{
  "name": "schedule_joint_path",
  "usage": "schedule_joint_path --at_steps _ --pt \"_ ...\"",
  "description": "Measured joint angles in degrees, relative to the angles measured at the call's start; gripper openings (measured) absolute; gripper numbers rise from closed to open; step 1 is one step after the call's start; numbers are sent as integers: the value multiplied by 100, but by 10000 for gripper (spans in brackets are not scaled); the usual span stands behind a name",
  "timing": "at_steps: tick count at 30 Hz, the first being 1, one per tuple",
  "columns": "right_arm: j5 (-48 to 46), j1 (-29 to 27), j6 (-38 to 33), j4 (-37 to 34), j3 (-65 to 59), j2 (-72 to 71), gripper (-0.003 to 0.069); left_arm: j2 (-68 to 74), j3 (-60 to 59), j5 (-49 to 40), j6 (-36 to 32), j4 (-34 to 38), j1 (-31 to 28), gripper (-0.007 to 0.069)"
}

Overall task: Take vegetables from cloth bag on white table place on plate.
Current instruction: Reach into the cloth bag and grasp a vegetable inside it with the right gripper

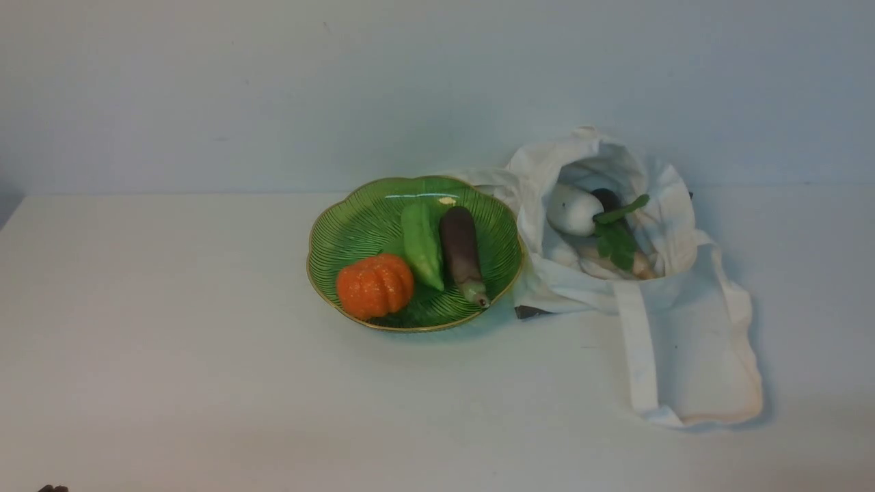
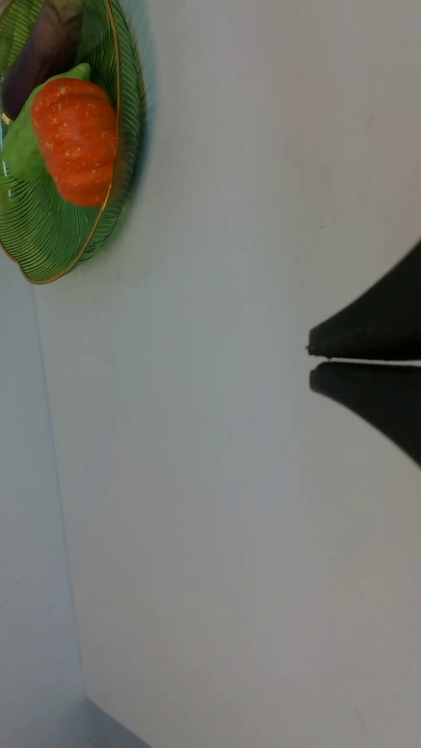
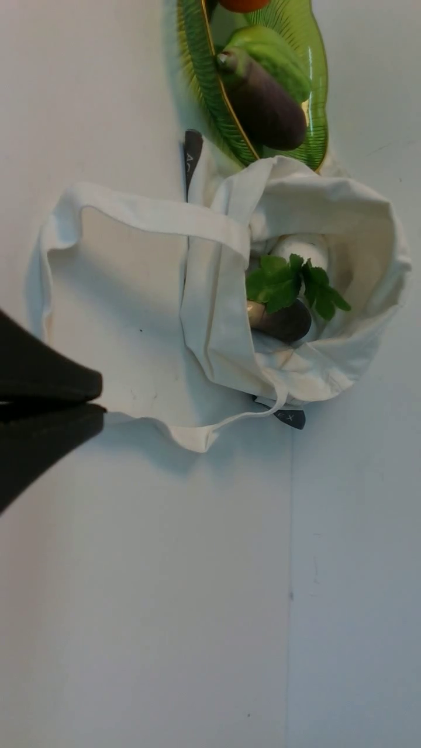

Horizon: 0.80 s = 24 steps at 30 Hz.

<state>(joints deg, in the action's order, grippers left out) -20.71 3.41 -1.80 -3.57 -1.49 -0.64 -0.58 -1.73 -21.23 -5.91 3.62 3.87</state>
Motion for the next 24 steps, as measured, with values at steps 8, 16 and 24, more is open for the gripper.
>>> schedule_joint_path --at_steps 8,16,24 --pt "45 0 1254 -2600 -12 0 -15 0 0 0 0 0 0 -5" --pt "398 0 1404 -4340 -13 0 -15 0 0 0 0 0 0 -5" --pt "784 0 -198 -4308 804 72 -15 0 0 0 0 0 0 -5"
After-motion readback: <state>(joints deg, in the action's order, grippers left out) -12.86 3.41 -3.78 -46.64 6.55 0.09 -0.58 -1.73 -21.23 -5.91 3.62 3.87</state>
